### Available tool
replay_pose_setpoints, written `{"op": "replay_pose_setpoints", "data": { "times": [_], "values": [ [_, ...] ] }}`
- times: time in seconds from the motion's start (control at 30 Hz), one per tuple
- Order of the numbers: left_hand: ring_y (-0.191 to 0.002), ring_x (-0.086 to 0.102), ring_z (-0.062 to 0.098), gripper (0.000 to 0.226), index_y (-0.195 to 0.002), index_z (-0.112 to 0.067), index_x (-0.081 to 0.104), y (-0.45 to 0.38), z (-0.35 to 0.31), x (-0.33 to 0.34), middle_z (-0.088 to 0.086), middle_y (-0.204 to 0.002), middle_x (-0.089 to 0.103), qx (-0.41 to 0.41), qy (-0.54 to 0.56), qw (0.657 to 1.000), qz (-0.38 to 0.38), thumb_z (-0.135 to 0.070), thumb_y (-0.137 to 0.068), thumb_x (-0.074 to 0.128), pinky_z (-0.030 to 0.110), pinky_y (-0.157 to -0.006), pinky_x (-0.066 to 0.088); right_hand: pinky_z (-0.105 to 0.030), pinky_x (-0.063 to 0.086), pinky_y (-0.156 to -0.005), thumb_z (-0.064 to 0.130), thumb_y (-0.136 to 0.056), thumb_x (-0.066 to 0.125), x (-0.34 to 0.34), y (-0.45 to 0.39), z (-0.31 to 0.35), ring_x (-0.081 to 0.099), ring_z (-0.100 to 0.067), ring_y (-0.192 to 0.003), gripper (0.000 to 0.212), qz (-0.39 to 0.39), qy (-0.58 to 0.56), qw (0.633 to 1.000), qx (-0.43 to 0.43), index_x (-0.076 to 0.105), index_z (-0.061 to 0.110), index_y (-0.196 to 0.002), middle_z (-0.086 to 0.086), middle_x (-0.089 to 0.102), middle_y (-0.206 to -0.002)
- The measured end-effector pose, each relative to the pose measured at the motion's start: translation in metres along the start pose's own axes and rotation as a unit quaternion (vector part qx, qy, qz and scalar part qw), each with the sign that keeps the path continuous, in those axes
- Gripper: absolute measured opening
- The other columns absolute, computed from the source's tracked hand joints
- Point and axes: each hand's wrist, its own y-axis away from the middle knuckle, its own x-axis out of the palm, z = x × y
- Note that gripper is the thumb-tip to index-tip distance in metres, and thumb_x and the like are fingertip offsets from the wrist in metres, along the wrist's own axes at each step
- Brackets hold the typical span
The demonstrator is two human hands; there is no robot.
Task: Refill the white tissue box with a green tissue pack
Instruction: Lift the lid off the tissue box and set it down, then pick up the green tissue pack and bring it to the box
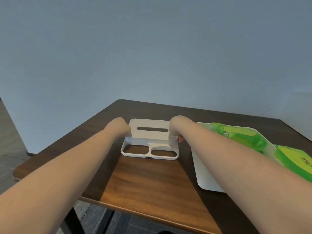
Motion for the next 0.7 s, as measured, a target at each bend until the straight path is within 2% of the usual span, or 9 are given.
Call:
{"op": "replay_pose_setpoints", "data": {
  "times": [0.1, 0.2, 0.27, 0.33, 0.43, 0.5, 0.57, 0.63, 0.7],
  "values": [
    [-0.082, 0.054, 0.026, 0.008, -0.092, -0.006, 0.057, -0.007, 0.005, 0.002, 0.005, -0.074, 0.052, 0.003, -0.002, 1.0, -0.011, -0.01, -0.085, 0.059, 0.033, -0.078, 0.052, -0.026, 0.044, -0.057, 0.017, -0.09, 0.057, 0.006, -0.005, 0.005, 0.051, -0.021, -0.07, 0.028, 0.032, 0.009, 0.999, -0.003, 0.046, 0.009, -0.066, -0.005, 0.048, -0.074],
    [-0.081, 0.055, 0.025, 0.009, -0.094, -0.005, 0.059, -0.012, 0.01, 0.004, 0.004, -0.072, 0.05, 0.004, -0.014, 1.0, -0.015, -0.011, -0.088, 0.057, 0.032, -0.08, 0.053, -0.031, 0.052, -0.088, 0.025, -0.077, 0.073, 0.007, -0.001, 0.012, 0.055, -0.025, -0.086, 0.026, 0.086, 0.059, 0.994, -0.01, 0.052, 0.009, -0.074, -0.004, 0.05, -0.077],
    [-0.076, 0.054, 0.022, 0.009, -0.094, -0.006, 0.059, -0.014, 0.013, 0.006, 0.004, -0.072, 0.05, 0.004, -0.021, 1.0, -0.017, -0.012, -0.088, 0.055, 0.031, -0.074, 0.052, -0.036, 0.049, -0.096, 0.028, -0.076, 0.075, 0.006, 0.001, 0.015, 0.054, -0.027, -0.089, 0.028, 0.099, 0.08, 0.992, -0.011, 0.053, 0.01, -0.074, -0.004, 0.051, -0.077],
    [-0.066, 0.049, 0.017, 0.006, -0.09, -0.008, 0.056, -0.013, 0.014, 0.006, 0.004, -0.071, 0.05, 0.002, -0.025, 0.999, -0.022, -0.012, -0.087, 0.054, 0.027, -0.062, 0.045, -0.036, 0.048, -0.093, 0.023, -0.082, 0.069, 0.003, 0.002, 0.013, 0.054, -0.028, -0.084, 0.027, 0.081, 0.07, 0.994, -0.018, 0.05, 0.008, -0.069, -0.005, 0.05, -0.075],
    [-0.058, 0.043, 0.017, 0.005, -0.088, -0.008, 0.054, -0.01, 0.011, 0.0, 0.004, -0.068, 0.048, 0.012, -0.019, 0.999, -0.035, -0.01, -0.086, 0.05, 0.026, -0.052, 0.036, -0.031, 0.047, -0.075, 0.009, -0.091, 0.05, 0.002, 0.006, 0.008, 0.049, -0.023, -0.064, 0.028, 0.012, 0.0, 0.999, -0.04, 0.047, 0.005, -0.063, -0.008, 0.047, -0.072],
    [-0.067, 0.048, 0.02, 0.008, -0.092, -0.008, 0.053, -0.006, 0.004, -0.005, 0.006, -0.078, 0.053, 0.023, -0.013, 0.999, -0.043, -0.011, -0.086, 0.048, 0.026, -0.055, 0.037, -0.029, 0.047, -0.061, 0.006, -0.09, 0.05, -0.001, 0.01, 0.004, 0.049, -0.022, -0.059, 0.027, -0.04, -0.07, 0.995, -0.061, 0.045, 0.008, -0.063, -0.008, 0.051, -0.07],
    [-0.077, 0.052, 0.023, 0.014, -0.096, -0.008, 0.055, 0.0, -0.005, -0.01, 0.007, -0.09, 0.059, 0.035, -0.009, 0.998, -0.051, -0.012, -0.086, 0.047, 0.027, -0.059, 0.04, -0.026, 0.042, -0.05, 0.007, -0.091, 0.046, -0.008, 0.018, -0.001, 0.05, -0.019, -0.052, 0.028, -0.043, -0.083, 0.995, -0.043, 0.042, 0.005, -0.062, -0.008, 0.055, -0.069],
    [-0.078, 0.054, 0.024, 0.02, -0.099, -0.005, 0.059, 0.007, -0.017, -0.015, 0.007, -0.091, 0.06, 0.048, -0.002, 0.998, -0.051, -0.012, -0.085, 0.048, 0.027, -0.058, 0.04, -0.025, 0.043, -0.051, 0.007, -0.091, 0.039, -0.016, 0.027, -0.008, 0.05, -0.018, -0.052, 0.029, -0.051, -0.107, 0.993, -0.024, 0.045, 0.003, -0.063, -0.008, 0.058, -0.069],
    [-0.078, 0.054, 0.023, 0.02, -0.098, -0.005, 0.06, 0.016, -0.03, -0.018, 0.007, -0.09, 0.058, 0.068, 0.003, 0.997, -0.04, -0.013, -0.084, 0.05, 0.027, -0.061, 0.042, -0.028, 0.049, -0.065, 0.006, -0.09, 0.036, -0.024, 0.038, -0.019, 0.053, -0.021, -0.055, 0.028, -0.076, -0.139, 0.987, -0.031, 0.049, 0.005, -0.065, -0.008, 0.064, -0.056]
  ]
}}
